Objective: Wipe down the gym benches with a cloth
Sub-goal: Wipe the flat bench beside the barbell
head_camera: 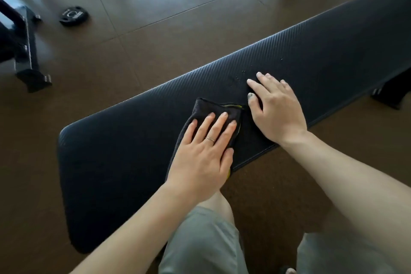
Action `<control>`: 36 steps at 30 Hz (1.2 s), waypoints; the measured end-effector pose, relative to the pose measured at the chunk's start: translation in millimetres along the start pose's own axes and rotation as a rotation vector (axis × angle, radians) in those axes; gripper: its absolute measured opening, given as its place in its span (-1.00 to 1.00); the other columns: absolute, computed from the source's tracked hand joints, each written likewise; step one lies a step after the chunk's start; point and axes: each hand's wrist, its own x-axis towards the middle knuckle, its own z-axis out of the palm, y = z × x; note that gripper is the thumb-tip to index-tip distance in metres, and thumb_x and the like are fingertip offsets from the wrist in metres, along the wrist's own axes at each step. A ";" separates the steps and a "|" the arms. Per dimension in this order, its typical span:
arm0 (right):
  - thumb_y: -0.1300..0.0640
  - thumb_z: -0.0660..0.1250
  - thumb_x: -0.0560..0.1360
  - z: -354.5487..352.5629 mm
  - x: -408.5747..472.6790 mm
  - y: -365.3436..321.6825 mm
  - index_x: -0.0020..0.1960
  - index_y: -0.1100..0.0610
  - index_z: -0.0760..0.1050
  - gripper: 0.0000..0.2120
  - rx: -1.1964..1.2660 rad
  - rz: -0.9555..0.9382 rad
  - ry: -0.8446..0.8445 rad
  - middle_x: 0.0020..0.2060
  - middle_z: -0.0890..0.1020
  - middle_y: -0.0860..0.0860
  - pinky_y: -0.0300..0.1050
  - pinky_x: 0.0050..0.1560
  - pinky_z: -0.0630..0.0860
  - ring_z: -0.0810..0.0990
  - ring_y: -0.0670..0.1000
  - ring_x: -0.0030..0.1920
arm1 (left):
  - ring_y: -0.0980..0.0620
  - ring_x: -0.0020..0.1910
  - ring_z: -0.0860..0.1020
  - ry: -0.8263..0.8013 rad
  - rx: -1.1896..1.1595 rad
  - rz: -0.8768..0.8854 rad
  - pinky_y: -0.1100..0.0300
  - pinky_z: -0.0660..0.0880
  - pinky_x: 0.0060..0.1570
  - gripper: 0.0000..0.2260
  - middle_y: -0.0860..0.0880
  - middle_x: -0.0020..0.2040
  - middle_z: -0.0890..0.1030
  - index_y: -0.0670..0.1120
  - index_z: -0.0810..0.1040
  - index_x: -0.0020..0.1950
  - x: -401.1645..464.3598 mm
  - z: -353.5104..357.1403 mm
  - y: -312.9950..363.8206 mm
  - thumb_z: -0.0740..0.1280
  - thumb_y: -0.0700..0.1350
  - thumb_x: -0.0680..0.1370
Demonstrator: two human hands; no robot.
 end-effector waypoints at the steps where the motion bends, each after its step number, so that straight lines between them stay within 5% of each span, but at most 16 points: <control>1: -0.11 -0.01 0.68 0.6 1.1 -0.1 0.53 0.02 0.41 -0.49 0.008 0.002 0.021 0.54 0.40 0.05 0.09 0.60 0.16 0.29 0.03 0.58 | 0.07 0.67 -0.20 0.015 -0.005 0.017 -0.05 -0.18 0.64 -0.48 0.12 0.70 -0.11 0.17 -0.07 0.69 11.5 -2.1 -3.7 -0.13 0.18 0.72; 8: -0.04 0.02 0.68 2.7 2.9 4.0 0.40 0.11 0.56 -0.52 0.126 0.075 0.134 0.42 0.54 0.04 0.00 0.56 0.25 0.43 -0.01 0.49 | 0.06 0.68 -0.13 0.046 -0.009 -0.045 -0.03 -0.18 0.64 -0.50 0.11 0.70 -0.05 0.20 -0.02 0.69 109.2 -12.7 -13.0 -0.11 0.15 0.72; 17: 0.00 0.08 0.70 5.4 0.5 5.0 0.38 0.13 0.57 -0.58 0.108 0.056 0.169 0.41 0.56 0.05 0.03 0.54 0.29 0.45 0.01 0.47 | 0.09 0.66 -0.23 0.011 -0.008 -0.080 -0.04 -0.21 0.64 -0.47 0.15 0.69 -0.16 0.22 -0.14 0.68 61.5 -9.2 -19.0 -0.19 0.21 0.69; 23: 0.04 0.09 0.69 6.8 2.4 6.2 0.32 0.14 0.62 -0.60 0.148 0.076 0.224 0.35 0.61 0.05 0.02 0.52 0.33 0.50 0.00 0.43 | 0.01 0.65 0.10 0.083 -0.038 -0.168 -0.01 0.03 0.60 -0.52 0.10 0.68 0.14 0.23 0.07 0.67 155.2 -19.0 -48.8 -0.06 0.15 0.72; 27: 0.06 0.12 0.68 5.2 2.7 6.9 0.31 0.15 0.63 -0.61 0.165 0.087 0.230 0.34 0.62 0.05 -0.01 0.52 0.32 0.51 -0.01 0.42 | -0.18 0.38 0.44 0.085 -0.067 -0.320 -0.11 0.33 0.30 -0.58 -0.08 0.42 0.49 0.06 0.31 0.53 187.2 -25.7 -49.0 -0.05 0.11 0.72; 29: 0.04 0.10 0.68 4.3 0.8 7.0 0.32 0.15 0.62 -0.60 0.161 0.093 0.230 0.34 0.62 0.05 -0.04 0.53 0.31 0.51 -0.02 0.42 | -0.18 0.42 0.39 0.108 -0.055 -0.329 -0.10 0.26 0.40 -0.56 -0.11 0.45 0.44 0.01 0.27 0.56 174.9 -22.2 -42.3 -0.05 0.11 0.72; 32: 0.04 0.10 0.69 3.0 0.1 6.0 0.33 0.16 0.61 -0.59 0.160 0.089 0.223 0.34 0.61 0.06 -0.02 0.52 0.34 0.51 -0.01 0.42 | -0.09 0.66 0.02 0.072 -0.021 -0.306 -0.06 -0.07 0.63 -0.44 -0.10 0.69 0.07 0.00 -0.02 0.70 131.5 -16.9 -26.9 -0.13 0.15 0.71; 36: 0.04 0.11 0.70 1.2 2.0 3.2 0.34 0.15 0.61 -0.61 0.145 0.105 0.202 0.35 0.61 0.06 -0.02 0.52 0.33 0.51 -0.01 0.43 | 0.02 0.68 -0.17 0.048 0.011 -0.238 -0.03 -0.22 0.63 -0.39 0.01 0.70 -0.13 0.04 -0.11 0.70 86.8 -7.5 -8.5 -0.20 0.19 0.66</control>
